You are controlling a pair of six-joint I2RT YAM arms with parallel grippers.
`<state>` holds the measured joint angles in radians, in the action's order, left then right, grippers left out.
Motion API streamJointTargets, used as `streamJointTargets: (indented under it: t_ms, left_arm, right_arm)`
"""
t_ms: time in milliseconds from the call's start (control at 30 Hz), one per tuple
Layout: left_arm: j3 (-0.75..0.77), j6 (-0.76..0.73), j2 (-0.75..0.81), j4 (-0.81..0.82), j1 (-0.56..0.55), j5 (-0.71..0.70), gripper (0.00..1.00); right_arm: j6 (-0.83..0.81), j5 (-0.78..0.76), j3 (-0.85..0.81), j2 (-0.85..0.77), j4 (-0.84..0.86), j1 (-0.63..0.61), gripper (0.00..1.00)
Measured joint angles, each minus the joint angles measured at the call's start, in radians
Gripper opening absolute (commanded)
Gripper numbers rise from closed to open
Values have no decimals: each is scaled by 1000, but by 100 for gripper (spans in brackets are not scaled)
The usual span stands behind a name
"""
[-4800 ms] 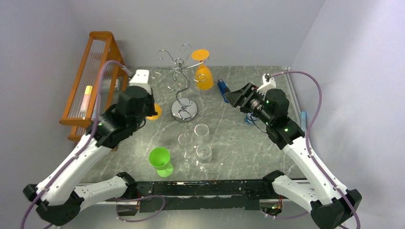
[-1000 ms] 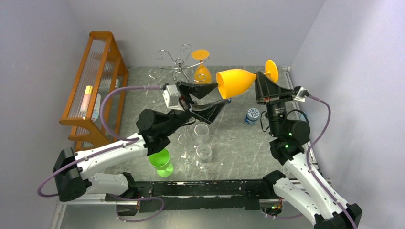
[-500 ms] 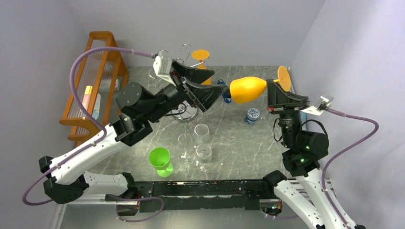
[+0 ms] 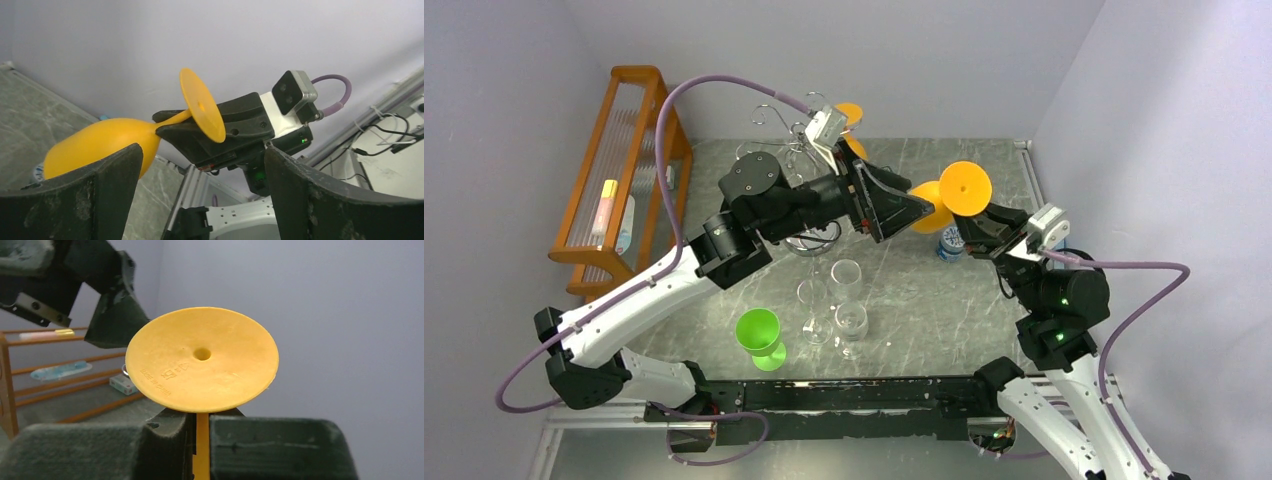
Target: Place the wine glass upside down on the wine glass rack
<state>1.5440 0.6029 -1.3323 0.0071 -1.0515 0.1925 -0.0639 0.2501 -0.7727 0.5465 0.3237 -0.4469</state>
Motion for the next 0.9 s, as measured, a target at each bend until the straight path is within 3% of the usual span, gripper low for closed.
streamJointTargets:
  t_ms: [267,333,567,767,833,900]
  left_arm:
    - [16,80,-41,12,2,84,85]
    - [16,103,-50,15,8,92,79]
    - [-5,188,-57,52,44,135,50]
    - [-7,218,-74,48,60,154,35]
    - [-7,220,-82,42,60,157,27]
    - [-7,222,-88,35,60,161,8]
  right_arm:
    - [-119,156,-11,22,-54,0,0]
    - [-137,181,-13,29,-68,0,0]
    - [-178,226,-16,27,-104,0,0]
    - [-208,237,-19,27,-115,0,0]
    - [-216,237,-19,27,-119,0,0]
    - [-223,238,-19,27,-121,0,0]
